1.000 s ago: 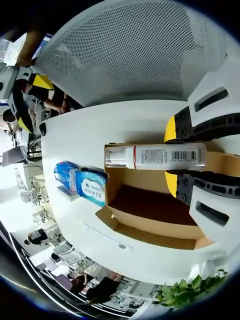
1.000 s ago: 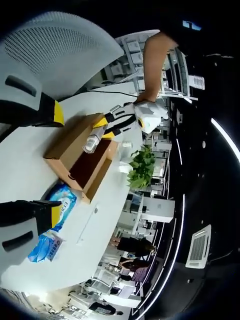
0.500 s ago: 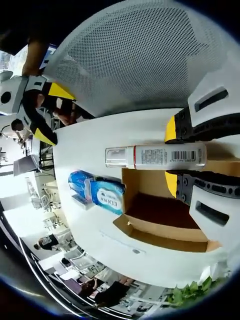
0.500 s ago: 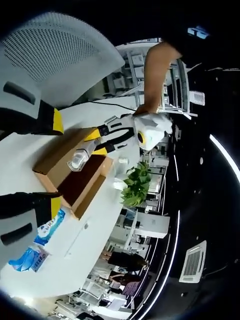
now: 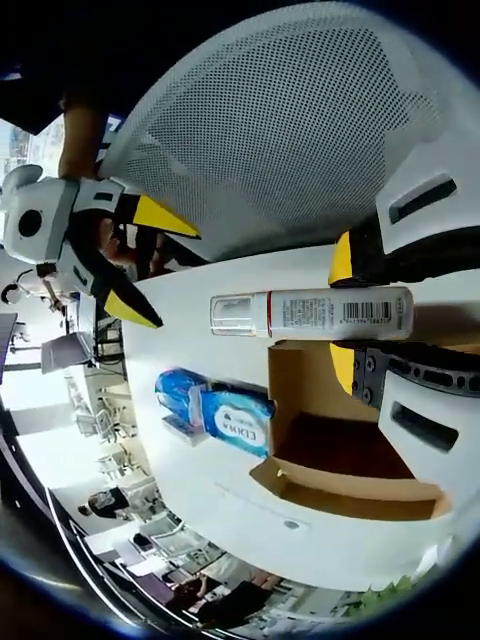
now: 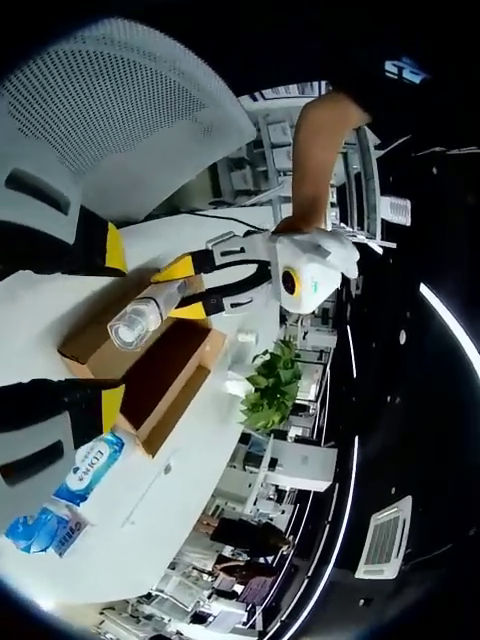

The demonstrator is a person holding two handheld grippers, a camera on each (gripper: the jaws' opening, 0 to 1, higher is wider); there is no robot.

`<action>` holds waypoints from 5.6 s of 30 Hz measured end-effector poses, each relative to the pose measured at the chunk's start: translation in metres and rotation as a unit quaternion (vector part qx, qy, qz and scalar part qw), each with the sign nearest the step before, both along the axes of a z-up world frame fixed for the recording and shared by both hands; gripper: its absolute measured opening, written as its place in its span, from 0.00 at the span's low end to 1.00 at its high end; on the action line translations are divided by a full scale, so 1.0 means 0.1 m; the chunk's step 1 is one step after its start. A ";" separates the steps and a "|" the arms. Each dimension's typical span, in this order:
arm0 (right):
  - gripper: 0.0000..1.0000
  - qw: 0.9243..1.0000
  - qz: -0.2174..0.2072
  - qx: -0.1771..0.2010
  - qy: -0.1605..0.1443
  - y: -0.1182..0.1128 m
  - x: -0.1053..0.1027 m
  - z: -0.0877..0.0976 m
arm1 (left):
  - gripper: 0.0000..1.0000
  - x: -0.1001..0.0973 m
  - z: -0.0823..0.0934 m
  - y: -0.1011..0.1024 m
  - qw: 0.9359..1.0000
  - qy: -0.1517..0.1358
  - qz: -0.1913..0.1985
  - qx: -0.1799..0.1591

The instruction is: Operate the shoe box by opening the lid, removing the specified soft item, and placing it in the target area until the item is outside and the box remains undamaged.

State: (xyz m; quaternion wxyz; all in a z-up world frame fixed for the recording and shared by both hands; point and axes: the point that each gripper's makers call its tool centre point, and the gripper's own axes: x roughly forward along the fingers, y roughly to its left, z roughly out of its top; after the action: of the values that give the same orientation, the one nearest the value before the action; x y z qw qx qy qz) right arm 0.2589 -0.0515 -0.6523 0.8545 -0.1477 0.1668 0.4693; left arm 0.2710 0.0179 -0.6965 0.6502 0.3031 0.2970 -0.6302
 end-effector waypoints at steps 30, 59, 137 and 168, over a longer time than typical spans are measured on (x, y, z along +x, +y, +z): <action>0.24 0.997 0.073 -0.004 -0.014 0.26 -0.09 0.00 | 0.19 -0.23 0.21 -0.22 0.993 0.005 -0.078 -0.083; 0.16 0.992 0.093 -0.083 -0.029 0.24 -0.17 -0.06 | 0.21 -0.20 0.06 -0.35 0.990 -0.035 -0.113 -0.077; 0.16 0.970 0.122 -0.199 -0.067 -0.59 1.09 0.50 | 0.79 0.34 0.38 0.65 0.927 -0.061 0.316 -0.190; 0.16 0.945 0.138 -0.295 -0.036 -0.95 1.88 0.10 | 1.00 -0.08 0.44 0.74 0.898 -0.054 0.385 -0.209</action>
State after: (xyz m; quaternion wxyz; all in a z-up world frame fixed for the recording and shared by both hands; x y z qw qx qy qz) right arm 0.4468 -0.1468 -0.6419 0.7047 -0.4315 0.2450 0.5071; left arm 0.2628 0.0922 -0.6526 0.9052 0.0558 0.2163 -0.3615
